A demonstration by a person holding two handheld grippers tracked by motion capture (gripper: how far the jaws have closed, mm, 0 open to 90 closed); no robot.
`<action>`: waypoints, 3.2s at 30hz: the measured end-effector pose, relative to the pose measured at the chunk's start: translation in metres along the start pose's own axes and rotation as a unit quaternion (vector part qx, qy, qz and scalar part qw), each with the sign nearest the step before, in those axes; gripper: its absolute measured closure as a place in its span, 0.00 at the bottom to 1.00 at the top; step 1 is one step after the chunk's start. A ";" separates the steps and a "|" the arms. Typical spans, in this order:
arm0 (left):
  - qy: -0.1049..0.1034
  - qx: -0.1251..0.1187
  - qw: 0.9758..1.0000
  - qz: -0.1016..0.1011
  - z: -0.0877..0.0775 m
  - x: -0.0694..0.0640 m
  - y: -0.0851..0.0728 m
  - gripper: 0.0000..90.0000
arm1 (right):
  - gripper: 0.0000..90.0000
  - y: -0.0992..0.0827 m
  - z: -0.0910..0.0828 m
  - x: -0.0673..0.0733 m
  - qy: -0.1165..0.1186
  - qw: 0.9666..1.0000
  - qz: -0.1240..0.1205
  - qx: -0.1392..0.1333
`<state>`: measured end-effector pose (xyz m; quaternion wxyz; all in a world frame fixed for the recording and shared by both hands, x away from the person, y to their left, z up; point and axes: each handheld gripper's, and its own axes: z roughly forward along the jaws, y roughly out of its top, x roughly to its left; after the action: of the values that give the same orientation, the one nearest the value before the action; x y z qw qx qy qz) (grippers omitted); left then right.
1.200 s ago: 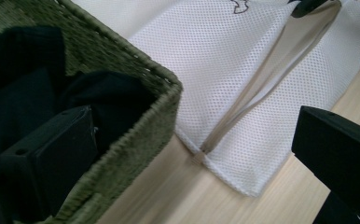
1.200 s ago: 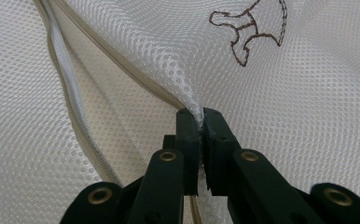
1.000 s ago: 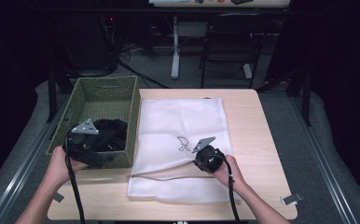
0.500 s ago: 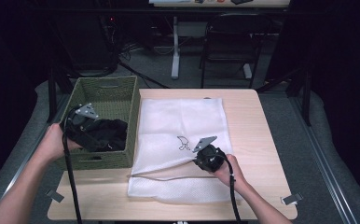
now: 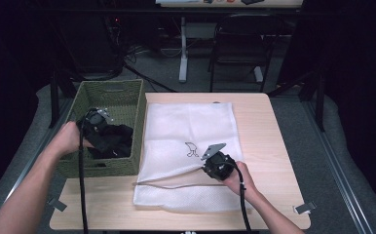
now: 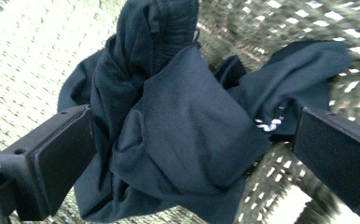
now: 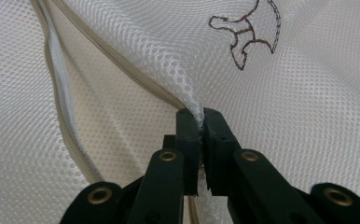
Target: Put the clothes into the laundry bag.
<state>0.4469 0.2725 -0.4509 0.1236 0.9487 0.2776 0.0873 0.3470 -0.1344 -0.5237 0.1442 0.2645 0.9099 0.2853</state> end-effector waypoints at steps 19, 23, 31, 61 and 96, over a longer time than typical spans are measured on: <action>-0.057 0.044 0.996 -0.057 0.055 0.014 0.002 0.35 | 0.95 0.000 0.002 0.000 0.003 1.000 0.001 0.007; -0.059 0.051 0.995 -0.063 0.058 0.013 0.004 0.65 | 0.95 -0.001 0.003 -0.001 0.007 1.000 0.007 0.010; -0.045 0.047 0.996 -0.061 0.044 0.009 0.003 0.78 | 0.95 0.000 0.002 0.000 0.007 1.000 0.003 0.006; 0.016 -0.031 0.998 -0.061 -0.039 0.000 0.011 0.83 | 0.96 -0.001 -0.005 -0.003 0.005 1.000 0.008 0.002; 0.092 -0.011 0.996 -0.012 -0.158 -0.008 0.053 0.86 | 0.96 -0.003 -0.007 -0.007 0.008 1.000 0.016 0.003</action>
<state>0.4300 0.2544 -0.2859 0.1095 0.9319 0.2978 0.1758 0.3485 -0.1437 -0.5197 0.1319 0.2769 0.9075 0.2871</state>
